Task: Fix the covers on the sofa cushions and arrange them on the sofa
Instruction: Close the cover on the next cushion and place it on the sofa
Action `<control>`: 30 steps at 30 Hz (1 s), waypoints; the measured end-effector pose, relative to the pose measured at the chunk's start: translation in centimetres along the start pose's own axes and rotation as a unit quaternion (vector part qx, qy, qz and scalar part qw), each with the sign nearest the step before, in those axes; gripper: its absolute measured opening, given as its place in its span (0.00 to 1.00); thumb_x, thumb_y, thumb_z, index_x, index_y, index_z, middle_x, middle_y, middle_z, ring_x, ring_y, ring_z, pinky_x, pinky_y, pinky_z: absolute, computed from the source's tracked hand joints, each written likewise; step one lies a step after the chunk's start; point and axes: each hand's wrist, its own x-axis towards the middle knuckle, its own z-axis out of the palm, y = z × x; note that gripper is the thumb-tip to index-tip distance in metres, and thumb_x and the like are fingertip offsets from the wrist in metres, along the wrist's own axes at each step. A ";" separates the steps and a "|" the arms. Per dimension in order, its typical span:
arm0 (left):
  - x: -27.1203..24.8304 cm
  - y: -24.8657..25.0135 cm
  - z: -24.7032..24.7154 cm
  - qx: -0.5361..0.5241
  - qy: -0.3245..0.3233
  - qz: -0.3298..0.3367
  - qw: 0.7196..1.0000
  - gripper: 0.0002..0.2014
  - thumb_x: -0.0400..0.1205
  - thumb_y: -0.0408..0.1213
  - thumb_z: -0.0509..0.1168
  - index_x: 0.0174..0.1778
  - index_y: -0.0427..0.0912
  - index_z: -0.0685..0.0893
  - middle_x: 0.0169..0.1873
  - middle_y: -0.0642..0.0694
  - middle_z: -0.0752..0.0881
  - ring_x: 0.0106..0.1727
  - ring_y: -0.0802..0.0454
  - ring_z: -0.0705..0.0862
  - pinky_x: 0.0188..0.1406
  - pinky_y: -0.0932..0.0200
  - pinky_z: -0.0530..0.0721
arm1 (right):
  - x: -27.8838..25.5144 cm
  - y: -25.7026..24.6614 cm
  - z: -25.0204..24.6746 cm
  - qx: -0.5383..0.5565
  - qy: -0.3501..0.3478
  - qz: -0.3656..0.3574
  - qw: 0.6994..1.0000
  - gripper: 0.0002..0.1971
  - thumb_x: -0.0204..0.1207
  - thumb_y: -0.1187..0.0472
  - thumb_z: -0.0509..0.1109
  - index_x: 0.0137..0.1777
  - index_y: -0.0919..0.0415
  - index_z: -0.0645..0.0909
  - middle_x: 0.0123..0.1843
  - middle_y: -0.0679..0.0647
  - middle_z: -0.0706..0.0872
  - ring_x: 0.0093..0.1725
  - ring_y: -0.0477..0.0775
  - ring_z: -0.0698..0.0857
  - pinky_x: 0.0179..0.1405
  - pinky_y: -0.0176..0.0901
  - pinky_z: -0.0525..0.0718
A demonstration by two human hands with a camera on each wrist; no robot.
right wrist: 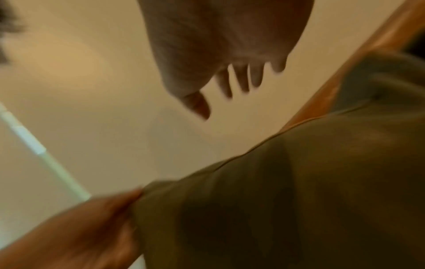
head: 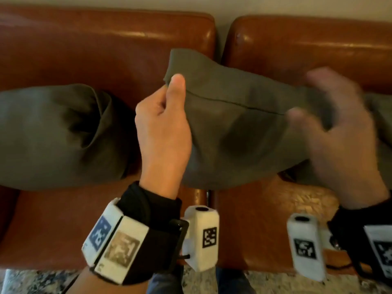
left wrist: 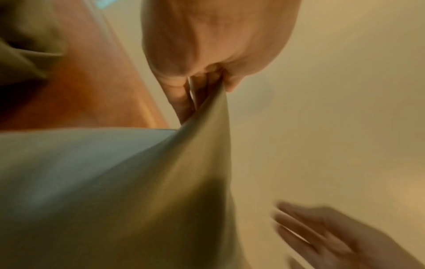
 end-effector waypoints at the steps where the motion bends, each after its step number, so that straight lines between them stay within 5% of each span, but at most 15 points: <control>1: -0.3 1.1 0.6 0.001 -0.015 0.011 1.000 0.28 0.83 0.51 0.60 0.39 0.23 0.76 0.36 0.23 0.79 0.37 0.32 0.81 0.39 0.37 0.82 | -0.9 -1.6 0.4 0.004 -0.076 -0.029 0.997 0.36 0.73 0.38 0.66 0.81 0.44 0.64 0.82 0.38 0.60 0.79 0.32 0.56 0.73 0.19 0.52; 3: -0.9 2.9 1.6 0.012 -0.063 0.020 0.998 0.27 0.82 0.52 0.60 0.45 0.24 0.81 0.42 0.24 0.84 0.44 0.29 0.85 0.46 0.30 0.86 | -1.9 -4.2 1.4 0.041 -0.180 -0.053 0.981 0.46 0.68 0.31 0.67 0.84 0.44 0.55 0.86 0.38 0.52 0.82 0.32 0.49 0.83 0.33 0.49; 6: -1.3 4.3 2.5 0.053 -0.127 0.015 0.990 0.26 0.83 0.51 0.59 0.49 0.25 0.84 0.44 0.25 0.85 0.48 0.27 0.85 0.49 0.25 0.83 | -1.3 -5.7 2.8 0.073 -0.210 -0.051 0.974 0.52 0.70 0.30 0.66 0.86 0.52 0.46 0.87 0.44 0.48 0.85 0.40 0.47 0.85 0.54 0.53; 9: -1.8 4.6 3.0 0.082 -0.167 0.017 0.982 0.24 0.85 0.49 0.60 0.49 0.25 0.84 0.43 0.25 0.85 0.45 0.29 0.85 0.47 0.27 0.83 | -0.3 -5.9 4.0 0.108 -0.141 -0.035 0.984 0.44 0.74 0.33 0.62 0.84 0.58 0.58 0.82 0.52 0.65 0.81 0.49 0.66 0.77 0.53 0.70; 12: -2.0 4.3 3.4 0.110 -0.187 0.039 0.975 0.22 0.87 0.45 0.59 0.41 0.26 0.81 0.34 0.30 0.83 0.36 0.35 0.81 0.39 0.38 0.85 | 0.4 -5.7 4.5 0.132 -0.089 -0.039 0.986 0.24 0.82 0.45 0.59 0.69 0.62 0.75 0.65 0.54 0.82 0.61 0.49 0.82 0.53 0.38 0.77; 14: -1.9 4.2 3.7 0.120 -0.195 0.061 0.972 0.19 0.88 0.42 0.59 0.37 0.31 0.83 0.28 0.40 0.79 0.31 0.45 0.77 0.35 0.47 0.81 | 0.8 -5.0 4.6 0.166 -0.070 -0.017 0.983 0.11 0.86 0.54 0.57 0.50 0.55 0.80 0.47 0.49 0.85 0.44 0.41 0.83 0.42 0.34 0.73; 16: -1.9 3.8 3.7 0.135 -0.199 0.083 0.967 0.13 0.88 0.40 0.60 0.45 0.43 0.89 0.34 0.56 0.83 0.36 0.65 0.81 0.40 0.65 0.79 | 0.8 -4.2 4.7 0.195 -0.069 0.028 0.978 0.15 0.87 0.55 0.56 0.39 0.54 0.77 0.34 0.47 0.80 0.31 0.39 0.77 0.34 0.40 0.71; 18: -1.8 3.0 3.4 0.163 -0.187 0.116 0.962 0.09 0.88 0.41 0.60 0.49 0.54 0.86 0.45 0.58 0.85 0.48 0.67 0.83 0.46 0.74 0.77 | 0.6 -3.4 4.6 0.189 -0.059 0.069 0.978 0.18 0.87 0.52 0.56 0.38 0.57 0.78 0.32 0.52 0.81 0.29 0.41 0.78 0.33 0.45 0.73; 20: -1.8 1.2 2.5 0.201 -0.154 0.156 0.955 0.10 0.87 0.41 0.60 0.45 0.46 0.85 0.44 0.49 0.85 0.45 0.58 0.83 0.43 0.69 0.78 | 0.3 -2.9 4.2 0.210 -0.027 0.124 0.969 0.18 0.87 0.52 0.58 0.35 0.54 0.77 0.36 0.57 0.83 0.29 0.39 0.80 0.32 0.36 0.74; 22: -1.7 -1.6 1.3 0.234 -0.109 0.167 0.952 0.15 0.87 0.41 0.60 0.41 0.36 0.84 0.39 0.42 0.83 0.39 0.50 0.81 0.38 0.61 0.77 | 0.2 -2.9 3.6 0.283 0.023 0.188 0.940 0.14 0.86 0.53 0.60 0.39 0.53 0.79 0.47 0.64 0.87 0.38 0.46 0.86 0.40 0.38 0.80; 25: -2.2 -6.4 -1.1 0.296 -0.065 0.091 0.949 0.19 0.88 0.44 0.59 0.34 0.37 0.79 0.32 0.41 0.80 0.32 0.47 0.78 0.34 0.52 0.74 | 0.7 -2.6 2.7 0.407 0.065 0.278 0.868 0.07 0.85 0.52 0.63 0.44 0.45 0.78 0.43 0.42 0.87 0.39 0.35 0.87 0.51 0.37 0.85; 28: -2.7 -10.3 -3.8 0.371 -0.030 -0.043 0.927 0.23 0.87 0.54 0.56 0.28 0.45 0.72 0.28 0.46 0.77 0.31 0.49 0.76 0.31 0.54 0.69 | 1.6 -1.9 2.1 0.471 0.089 0.324 0.815 0.06 0.83 0.50 0.65 0.56 0.47 0.79 0.51 0.42 0.89 0.49 0.40 0.88 0.58 0.44 0.86; 30: -2.6 -11.6 -5.3 0.417 -0.020 -0.143 0.897 0.27 0.85 0.62 0.51 0.37 0.43 0.79 0.39 0.48 0.83 0.43 0.48 0.81 0.41 0.54 0.72 | 1.8 -1.6 1.7 0.481 0.100 0.345 0.799 0.08 0.81 0.49 0.67 0.58 0.47 0.79 0.51 0.43 0.90 0.48 0.42 0.89 0.52 0.45 0.87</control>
